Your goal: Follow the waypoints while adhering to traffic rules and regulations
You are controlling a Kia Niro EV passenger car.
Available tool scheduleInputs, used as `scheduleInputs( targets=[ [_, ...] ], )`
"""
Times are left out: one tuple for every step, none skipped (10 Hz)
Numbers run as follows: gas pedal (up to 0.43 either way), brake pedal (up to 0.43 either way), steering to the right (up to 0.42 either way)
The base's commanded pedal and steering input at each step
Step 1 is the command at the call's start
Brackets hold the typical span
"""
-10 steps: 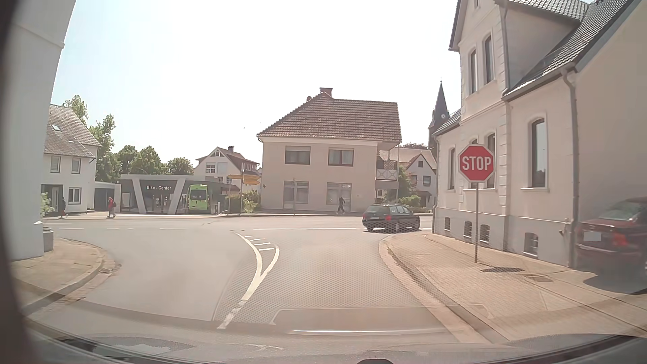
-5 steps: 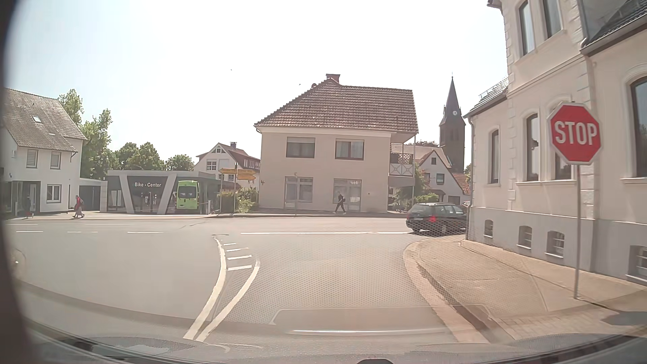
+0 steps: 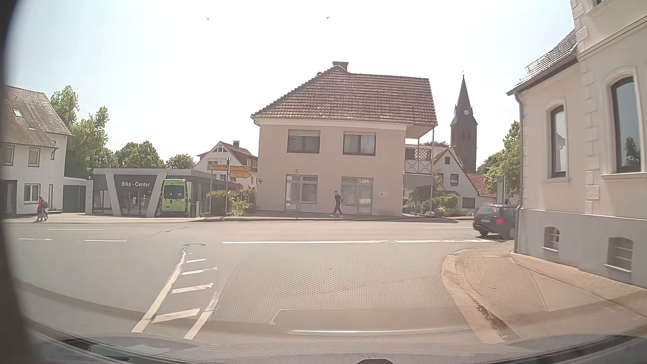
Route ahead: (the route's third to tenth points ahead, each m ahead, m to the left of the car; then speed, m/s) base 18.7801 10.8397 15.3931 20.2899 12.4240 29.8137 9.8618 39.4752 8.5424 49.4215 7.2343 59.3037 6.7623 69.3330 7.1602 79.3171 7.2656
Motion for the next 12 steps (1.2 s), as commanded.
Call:
scheduleInputs(
  targets=[
    [0.0, 0.244, -0.023],
    [0.0, 0.256, -0.023],
    [0.0, 0.262, -0.028],
    [0.0, 0.274, -0.036],
    [0.0, 0.28, -0.05],
    [0.0, 0.28, -0.063],
    [0.0, 0.287, -0.085],
    [0.0, 0.293, -0.112],
    [0.0, 0.293, -0.148],
    [0.0, 0.293, -0.179],
    [0.0, 0.293, -0.213],
    [0.0, 0.28, -0.24]
  ],
)
